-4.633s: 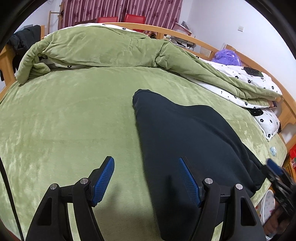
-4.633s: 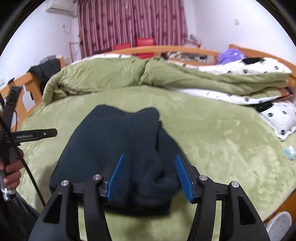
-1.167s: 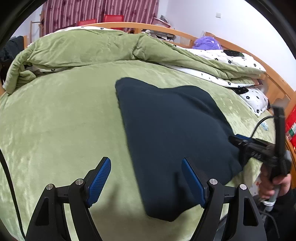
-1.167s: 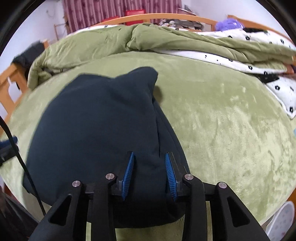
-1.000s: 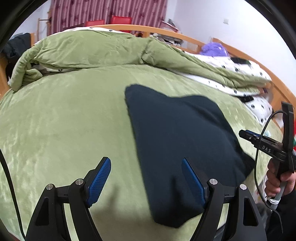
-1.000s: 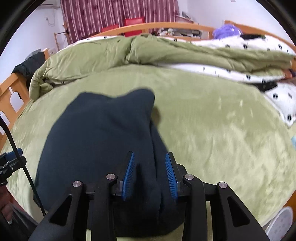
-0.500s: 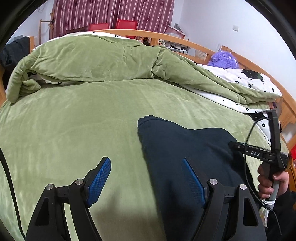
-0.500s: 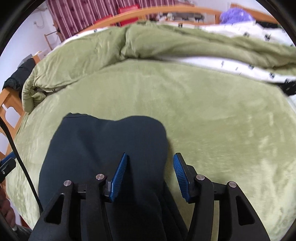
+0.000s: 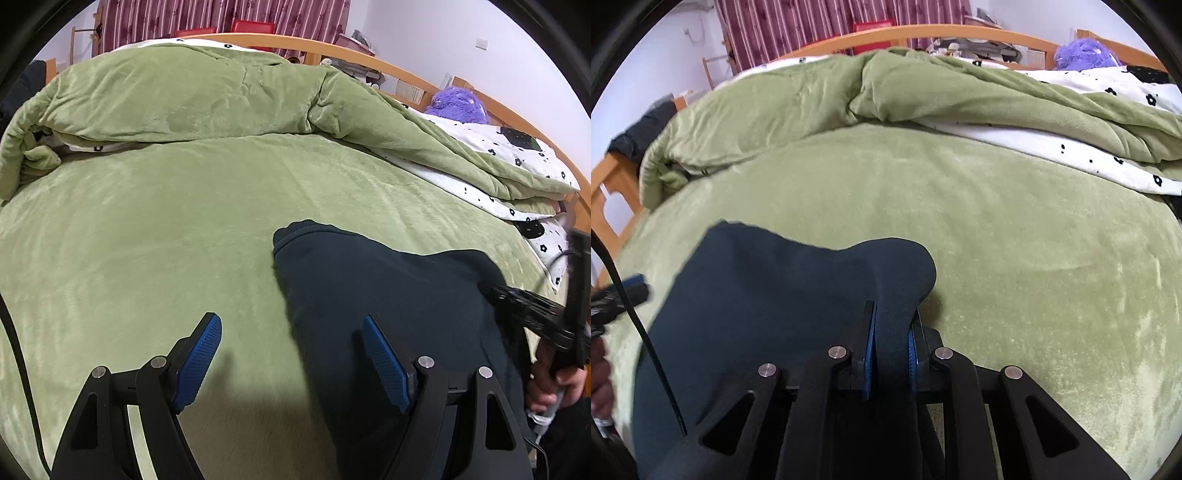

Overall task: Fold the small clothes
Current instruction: 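Hold the folded edge with the right tool and press it flat, then open the right tool and release the folded sweatshirt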

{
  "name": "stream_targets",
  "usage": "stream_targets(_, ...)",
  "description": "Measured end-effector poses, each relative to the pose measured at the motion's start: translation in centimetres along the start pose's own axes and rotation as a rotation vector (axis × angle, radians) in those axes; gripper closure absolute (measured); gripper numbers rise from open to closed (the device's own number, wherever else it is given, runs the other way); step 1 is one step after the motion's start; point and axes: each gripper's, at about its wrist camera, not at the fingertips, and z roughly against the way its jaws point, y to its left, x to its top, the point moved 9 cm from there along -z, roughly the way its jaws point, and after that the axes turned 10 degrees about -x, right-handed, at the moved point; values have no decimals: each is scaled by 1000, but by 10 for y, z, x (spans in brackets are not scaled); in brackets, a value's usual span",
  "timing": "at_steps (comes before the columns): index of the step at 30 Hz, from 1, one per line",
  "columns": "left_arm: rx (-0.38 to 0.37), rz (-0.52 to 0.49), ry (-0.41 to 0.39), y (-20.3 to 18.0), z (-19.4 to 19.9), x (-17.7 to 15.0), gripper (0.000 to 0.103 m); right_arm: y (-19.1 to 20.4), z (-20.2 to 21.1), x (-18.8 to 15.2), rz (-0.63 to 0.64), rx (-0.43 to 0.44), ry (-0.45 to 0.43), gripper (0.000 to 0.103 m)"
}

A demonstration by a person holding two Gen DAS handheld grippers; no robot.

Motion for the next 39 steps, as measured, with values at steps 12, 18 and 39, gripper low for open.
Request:
stream_targets(12, 53, 54, -1, 29, -58, 18, 23, -2, -8, -6, -1, -24, 10, 87)
stream_targets(18, 62, 59, 3, 32, -62, 19, 26, -8, -12, -6, -17, -38, 18, 79)
stream_targets(39, 21, 20, 15, -35, 27, -52, 26, -48, 74, -92, 44, -135, 59, 64)
